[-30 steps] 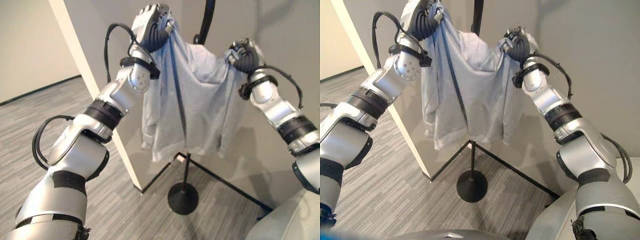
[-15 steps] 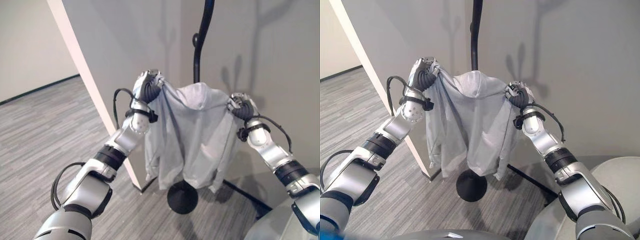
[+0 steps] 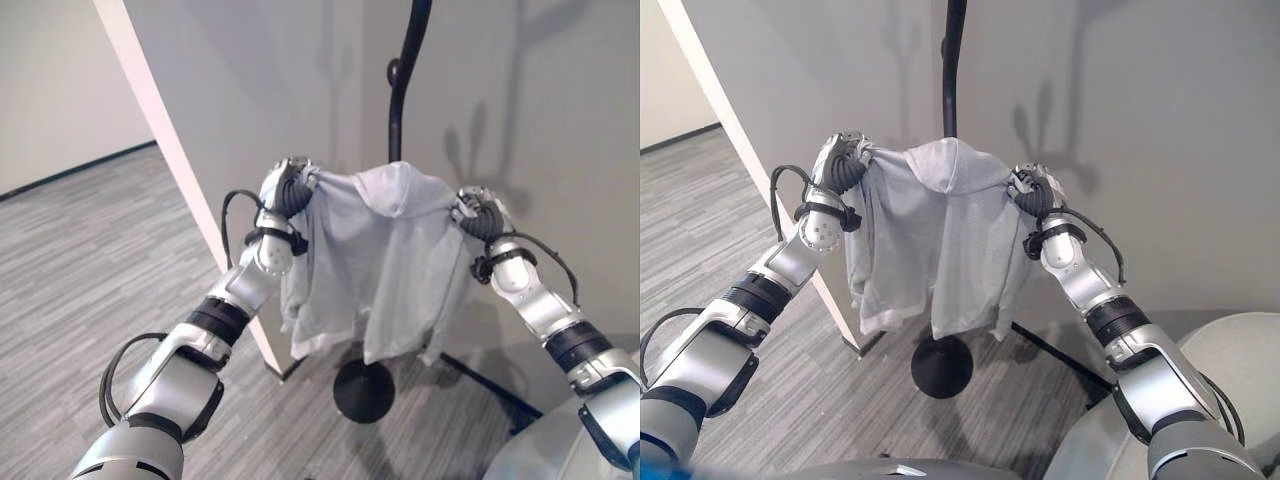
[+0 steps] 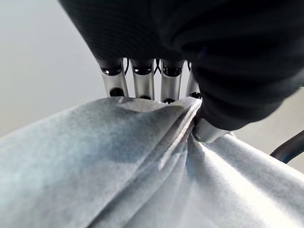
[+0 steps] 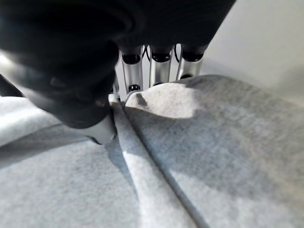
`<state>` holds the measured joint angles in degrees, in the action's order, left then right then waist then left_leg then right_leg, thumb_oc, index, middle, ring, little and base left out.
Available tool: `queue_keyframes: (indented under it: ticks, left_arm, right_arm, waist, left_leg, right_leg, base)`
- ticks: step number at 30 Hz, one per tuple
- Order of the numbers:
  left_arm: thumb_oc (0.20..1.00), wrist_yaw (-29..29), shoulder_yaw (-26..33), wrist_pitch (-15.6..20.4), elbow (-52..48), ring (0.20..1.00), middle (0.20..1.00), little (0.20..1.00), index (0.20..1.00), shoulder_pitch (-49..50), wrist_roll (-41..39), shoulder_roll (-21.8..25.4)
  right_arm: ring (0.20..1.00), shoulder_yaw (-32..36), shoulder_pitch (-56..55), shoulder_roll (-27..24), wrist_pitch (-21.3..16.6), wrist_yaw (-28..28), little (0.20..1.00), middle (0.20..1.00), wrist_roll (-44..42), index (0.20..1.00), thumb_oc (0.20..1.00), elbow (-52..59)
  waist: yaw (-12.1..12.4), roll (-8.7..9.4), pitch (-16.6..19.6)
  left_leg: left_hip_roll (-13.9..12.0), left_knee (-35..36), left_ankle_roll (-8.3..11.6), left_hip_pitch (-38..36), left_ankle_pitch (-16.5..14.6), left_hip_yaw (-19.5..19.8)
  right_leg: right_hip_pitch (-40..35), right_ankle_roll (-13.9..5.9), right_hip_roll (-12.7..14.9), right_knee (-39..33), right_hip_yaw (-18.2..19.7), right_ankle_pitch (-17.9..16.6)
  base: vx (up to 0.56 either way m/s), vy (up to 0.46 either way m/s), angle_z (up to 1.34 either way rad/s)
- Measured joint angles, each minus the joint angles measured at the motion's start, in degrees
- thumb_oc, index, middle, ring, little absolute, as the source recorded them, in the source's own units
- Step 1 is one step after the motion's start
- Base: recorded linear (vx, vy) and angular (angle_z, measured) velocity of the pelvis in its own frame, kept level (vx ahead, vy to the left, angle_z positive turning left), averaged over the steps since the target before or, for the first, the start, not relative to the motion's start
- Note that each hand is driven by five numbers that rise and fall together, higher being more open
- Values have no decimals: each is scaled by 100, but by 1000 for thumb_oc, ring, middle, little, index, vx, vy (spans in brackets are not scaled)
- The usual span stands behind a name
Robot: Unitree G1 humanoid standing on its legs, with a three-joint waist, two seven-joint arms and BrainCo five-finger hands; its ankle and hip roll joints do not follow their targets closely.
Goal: Hang the clothes on the sofa on the clothes rack.
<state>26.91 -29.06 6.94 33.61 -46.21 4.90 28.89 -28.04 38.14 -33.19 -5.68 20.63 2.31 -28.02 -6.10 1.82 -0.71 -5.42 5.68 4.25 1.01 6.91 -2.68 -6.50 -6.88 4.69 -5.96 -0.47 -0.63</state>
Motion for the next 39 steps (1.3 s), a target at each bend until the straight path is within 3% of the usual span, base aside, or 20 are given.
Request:
queue_keyframes:
  ticks: [1, 2, 3, 8, 39]
  left_arm:
    - [200, -12, 0, 0, 2, 200, 200, 200, 200, 0, 0, -5]
    - [545, -22, 0, 0, 1, 545, 545, 545, 545, 0, -1, -15]
    - [1000, -22, 0, 0, 2, 1000, 1000, 1000, 1000, 0, -2, -24]
    - [1000, -56, -1, 0, 4, 1000, 1000, 1000, 1000, 6, -2, -95]
    - [1000, -98, 28, 1, 2, 1000, 1000, 1000, 1000, 35, -8, -122]
  right_arm:
    - [200, -2, 0, 60, 0, 0, 200, 200, 0, 200, 200, -7]
    - [558, -11, 0, 104, 0, -10, 558, 558, 0, 558, 558, -8]
    - [1000, -11, -1, 136, 0, -10, 1000, 1000, 0, 1000, 1000, -10]
    - [1000, -13, -6, 317, -2, -51, 1000, 1000, -4, 1000, 1000, -203]
    - [1000, 82, -252, 302, -7, -107, 1000, 1000, -13, 1000, 1000, -168]
  waist:
    - [-3, 2, -1]
    - [-2, 0, -2]
    - [-1, -2, -4]
    - [8, 5, -16]
    - [5, -12, -8]
  left_leg:
    - [0, 0, 0, -1, -1, 0]
    - [2, 0, 1, -1, -1, 0]
    - [3, 0, 1, -1, -1, 0]
    - [2, 0, 1, -1, -1, 3]
    - [1, 0, -3, -48, 2, 17]
  right_leg:
    - [1, 0, 0, 0, 5, 0]
    - [2, 0, 1, 0, 7, 0]
    - [2, 0, 3, 0, 8, 0]
    - [-1, 0, 1, 0, 3, 0]
    - [-66, 1, 0, 0, -27, 0]
  base:
    - [0, 0, 0]
    - [0, 0, 0]
    - [0, 0, 0]
    - [0, 0, 0]
    - [0, 0, 0]
